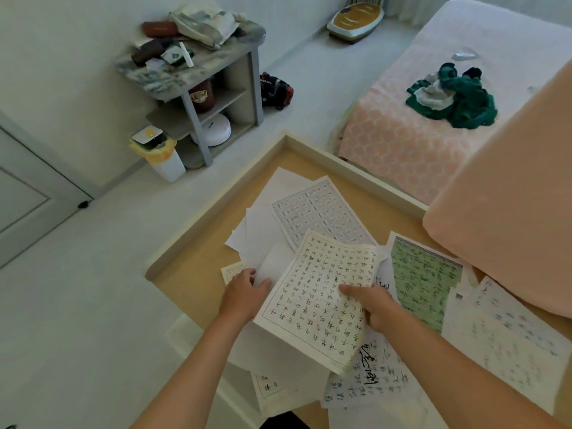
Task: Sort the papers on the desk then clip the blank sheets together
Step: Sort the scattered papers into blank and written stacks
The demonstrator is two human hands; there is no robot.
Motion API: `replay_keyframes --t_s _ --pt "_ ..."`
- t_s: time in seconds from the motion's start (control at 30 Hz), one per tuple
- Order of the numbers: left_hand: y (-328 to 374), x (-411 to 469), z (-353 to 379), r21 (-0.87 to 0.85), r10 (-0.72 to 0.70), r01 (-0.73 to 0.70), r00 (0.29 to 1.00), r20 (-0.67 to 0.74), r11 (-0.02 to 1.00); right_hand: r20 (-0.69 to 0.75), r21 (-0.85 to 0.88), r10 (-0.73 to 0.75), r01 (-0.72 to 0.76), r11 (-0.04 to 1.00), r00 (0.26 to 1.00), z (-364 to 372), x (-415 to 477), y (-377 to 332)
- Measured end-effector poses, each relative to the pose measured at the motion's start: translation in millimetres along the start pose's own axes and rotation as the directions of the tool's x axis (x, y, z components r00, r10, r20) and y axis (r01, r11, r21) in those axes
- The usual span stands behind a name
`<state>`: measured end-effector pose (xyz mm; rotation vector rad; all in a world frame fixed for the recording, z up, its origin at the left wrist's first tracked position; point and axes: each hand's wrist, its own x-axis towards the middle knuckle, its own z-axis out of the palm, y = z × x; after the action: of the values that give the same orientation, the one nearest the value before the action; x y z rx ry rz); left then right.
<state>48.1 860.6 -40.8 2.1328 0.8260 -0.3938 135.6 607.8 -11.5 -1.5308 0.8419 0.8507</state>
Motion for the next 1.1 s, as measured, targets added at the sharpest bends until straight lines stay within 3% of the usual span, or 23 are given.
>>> replay_keyframes --t_s 0.1,0.2,0.27,0.33,0.43,0.57,0.63,0.7,0.8,0.93,1.1 --pt "12.1 0.6 1.0 -0.208 -0.12 0.17 0.964 0.236 0.963 0.063 0.008 0.005 -0.006 1.0 0.998 -10.6 -0.1 1.1" --pt "12.4 -0.3 -0.2 -0.311 -0.114 0.239 0.921 0.372 0.92 -0.08 -0.216 -0.099 0.08 0.973 0.992 -15.0 4.9 3.4" --pt "6.5 1.8 0.5 -0.391 -0.116 0.251 0.934 0.338 0.886 -0.223 -0.4 -0.23 0.127 0.908 0.947 -20.3 9.2 1.8" --pt "-1.7 6.4 1.0 -0.443 -0.157 0.229 0.968 0.194 0.867 -0.242 -0.53 -0.381 0.207 0.823 0.892 -27.2 11.4 -3.8" --pt "-8.4 11.8 -0.2 -0.536 -0.251 0.227 0.968 0.031 0.813 -0.127 -0.634 -0.536 0.347 0.691 0.834 -31.2 16.9 -19.9" --pt "2.8 17.6 1.9 -0.564 -0.315 0.249 0.949 -0.021 0.787 -0.127 -0.713 -0.64 0.379 0.59 0.758 -14.9 40.4 -57.7" --pt "15.4 21.6 3.3 -0.59 -0.325 0.259 0.946 -0.007 0.765 -0.121 -0.8 -0.652 0.315 0.51 0.748 -7.0 56.3 -72.6" --pt "27.4 27.2 4.6 -0.615 -0.31 0.26 0.95 0.027 0.744 -0.05 -0.856 -0.601 0.276 0.437 0.798 -2.2 69.7 -80.2" --pt "40.9 37.2 7.5 -0.652 -0.283 0.26 0.956 0.072 0.712 0.061 -0.84 -0.532 0.331 0.429 0.845 5.7 73.9 -79.3" --pt "52.2 43.7 11.7 -0.718 -0.236 0.298 0.953 0.189 0.629 0.221 -0.883 -0.594 0.417 0.213 0.773 13.1 64.3 -54.7" --pt "53.4 51.9 17.6 -0.618 -0.214 0.254 0.967 0.14 0.744 0.376 -0.832 -0.657 0.551 0.071 0.653 6.5 55.5 -21.4"
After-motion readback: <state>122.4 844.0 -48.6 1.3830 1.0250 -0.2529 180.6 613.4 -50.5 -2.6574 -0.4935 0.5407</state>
